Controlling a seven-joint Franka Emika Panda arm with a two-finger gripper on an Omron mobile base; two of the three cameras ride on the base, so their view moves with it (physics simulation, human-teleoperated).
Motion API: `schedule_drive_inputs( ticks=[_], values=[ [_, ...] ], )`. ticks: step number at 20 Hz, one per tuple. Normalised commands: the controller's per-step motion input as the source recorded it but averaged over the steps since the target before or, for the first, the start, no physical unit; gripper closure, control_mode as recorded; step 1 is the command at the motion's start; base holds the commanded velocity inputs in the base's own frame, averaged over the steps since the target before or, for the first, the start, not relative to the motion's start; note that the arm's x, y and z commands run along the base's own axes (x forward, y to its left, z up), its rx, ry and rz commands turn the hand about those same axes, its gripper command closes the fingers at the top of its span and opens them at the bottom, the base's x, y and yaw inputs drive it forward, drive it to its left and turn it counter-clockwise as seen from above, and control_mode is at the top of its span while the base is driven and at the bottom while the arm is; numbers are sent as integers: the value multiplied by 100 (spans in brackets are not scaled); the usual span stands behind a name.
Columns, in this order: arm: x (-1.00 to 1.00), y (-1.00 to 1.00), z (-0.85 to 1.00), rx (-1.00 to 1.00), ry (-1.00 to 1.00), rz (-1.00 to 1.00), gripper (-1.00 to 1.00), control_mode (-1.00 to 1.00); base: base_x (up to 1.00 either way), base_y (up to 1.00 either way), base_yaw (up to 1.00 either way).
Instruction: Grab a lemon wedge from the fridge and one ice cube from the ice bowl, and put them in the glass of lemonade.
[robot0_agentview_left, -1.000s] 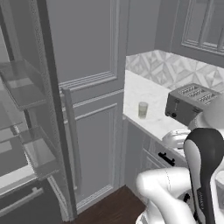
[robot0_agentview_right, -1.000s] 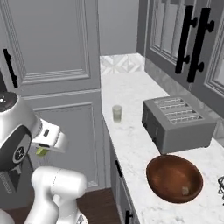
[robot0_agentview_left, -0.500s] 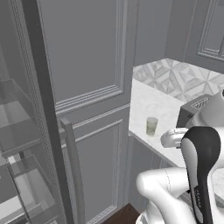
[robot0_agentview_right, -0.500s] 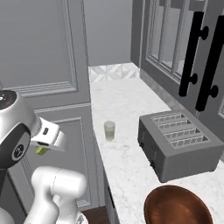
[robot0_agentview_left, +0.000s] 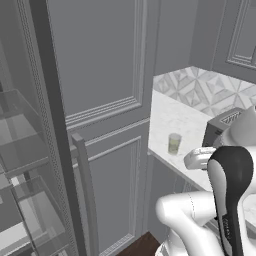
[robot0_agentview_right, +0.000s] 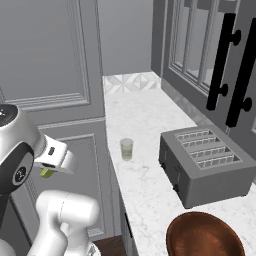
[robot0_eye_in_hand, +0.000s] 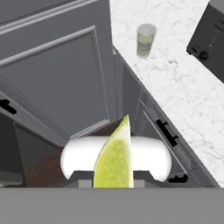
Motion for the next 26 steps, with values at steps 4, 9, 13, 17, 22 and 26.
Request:
schedule_drive_inputs(
  ticks=[4, 9, 13, 17, 22, 26],
  values=[
    [13, 0, 0, 0, -1, 1, 100, -100, 0, 0, 0],
    [89, -4, -2, -5, -2, 2, 100, -100, 0, 0, 0],
    [96, -66, 0, 0, 0, -9, 100, -100, 0, 0, 0],
    [100, -82, -1, 0, 5, -11, 100, -100, 0, 0, 0],
    [100, -28, -13, 0, 8, -5, 100, -100, 0, 0, 0],
    [69, -12, -40, 0, 3, 1, 100, -100, 0, 0, 0]
  ],
)
